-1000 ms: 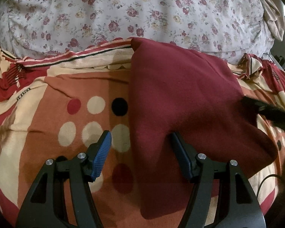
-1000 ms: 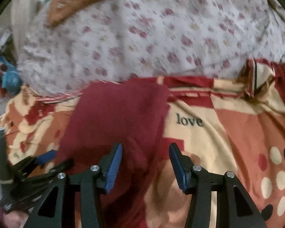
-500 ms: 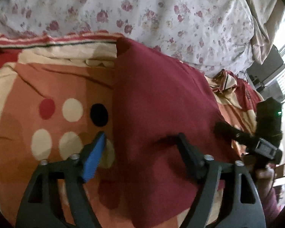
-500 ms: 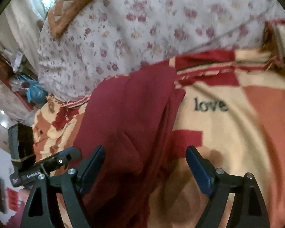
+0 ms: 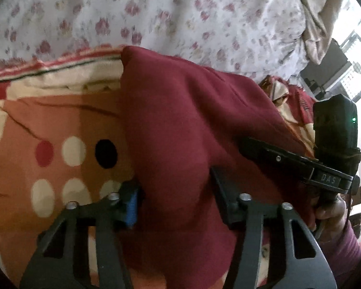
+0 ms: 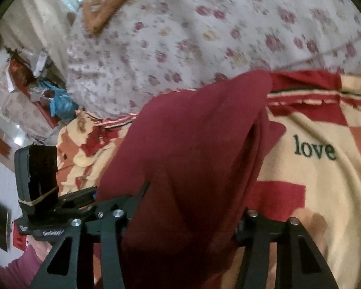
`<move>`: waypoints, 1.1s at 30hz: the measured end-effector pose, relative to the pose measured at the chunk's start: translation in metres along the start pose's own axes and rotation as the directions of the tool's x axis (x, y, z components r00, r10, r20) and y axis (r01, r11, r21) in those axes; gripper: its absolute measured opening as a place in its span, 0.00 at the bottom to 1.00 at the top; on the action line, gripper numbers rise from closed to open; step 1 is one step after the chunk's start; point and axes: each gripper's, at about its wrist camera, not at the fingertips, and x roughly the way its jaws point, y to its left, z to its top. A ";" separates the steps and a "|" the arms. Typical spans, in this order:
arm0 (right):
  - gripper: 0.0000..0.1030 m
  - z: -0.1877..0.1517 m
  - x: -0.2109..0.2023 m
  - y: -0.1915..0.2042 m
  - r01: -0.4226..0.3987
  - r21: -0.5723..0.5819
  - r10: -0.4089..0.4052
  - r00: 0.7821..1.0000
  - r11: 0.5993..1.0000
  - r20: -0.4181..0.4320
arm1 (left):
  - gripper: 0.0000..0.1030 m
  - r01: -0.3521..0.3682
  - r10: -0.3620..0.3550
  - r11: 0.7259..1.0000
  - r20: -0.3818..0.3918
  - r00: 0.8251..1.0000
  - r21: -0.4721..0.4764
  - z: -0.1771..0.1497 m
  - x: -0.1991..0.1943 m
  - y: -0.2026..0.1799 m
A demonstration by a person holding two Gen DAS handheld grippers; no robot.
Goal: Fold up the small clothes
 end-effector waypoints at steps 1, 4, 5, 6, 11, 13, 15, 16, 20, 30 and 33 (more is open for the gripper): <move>0.49 -0.001 -0.006 0.006 -0.017 -0.003 0.017 1.000 1.000 0.004 | 0.49 0.009 -0.009 1.000 0.010 1.000 0.000 -0.002 -0.009 0.000; 0.49 -0.007 -0.020 0.029 -0.068 -0.022 0.068 0.998 0.997 -0.009 | 0.49 0.004 -0.005 1.000 0.037 0.999 0.017 -0.014 -0.047 -0.005; 0.49 -0.012 -0.023 0.037 -0.087 -0.019 0.086 0.996 0.996 -0.025 | 0.49 -0.004 0.003 1.000 0.039 0.999 0.019 -0.021 -0.059 -0.006; 0.49 -0.017 -0.024 0.044 -0.108 -0.014 0.108 0.993 0.994 -0.041 | 0.49 -0.017 0.016 1.000 0.038 0.999 0.019 -0.029 -0.069 -0.006; 0.50 -0.052 -0.008 0.074 -0.162 -0.021 0.158 0.979 0.987 -0.132 | 0.49 -0.109 0.110 0.994 -0.011 0.994 0.004 -0.083 -0.091 0.012; 0.58 -0.068 0.007 0.079 -0.107 -0.047 0.098 0.982 0.993 -0.160 | 0.50 -0.148 0.147 0.989 -0.045 0.988 -0.005 -0.098 -0.082 0.020; 0.68 -0.081 0.017 0.079 -0.011 -0.087 -0.005 0.984 0.996 -0.178 | 0.58 -0.161 0.160 0.987 -0.051 0.986 -0.023 -0.109 -0.075 0.028; 0.70 -0.084 0.016 0.080 0.017 -0.106 -0.035 0.985 0.994 -0.168 | 0.60 -0.164 0.162 0.986 -0.039 0.986 -0.035 -0.111 -0.076 0.029; 0.70 -0.080 -0.019 0.090 0.115 -0.160 -0.134 0.985 0.980 -0.110 | 0.65 -0.232 0.232 0.972 0.003 0.973 -0.033 -0.112 -0.090 0.024; 0.52 -0.101 -0.056 0.172 0.162 -0.463 -0.178 0.984 0.871 0.009 | 0.65 -0.392 0.392 0.920 0.086 0.916 -0.015 -0.116 -0.092 0.007; 0.49 -0.113 -0.028 0.167 0.241 -0.517 -0.293 0.956 0.821 -0.019 | 0.65 -0.411 0.411 0.911 0.097 0.906 -0.025 -0.118 -0.095 0.005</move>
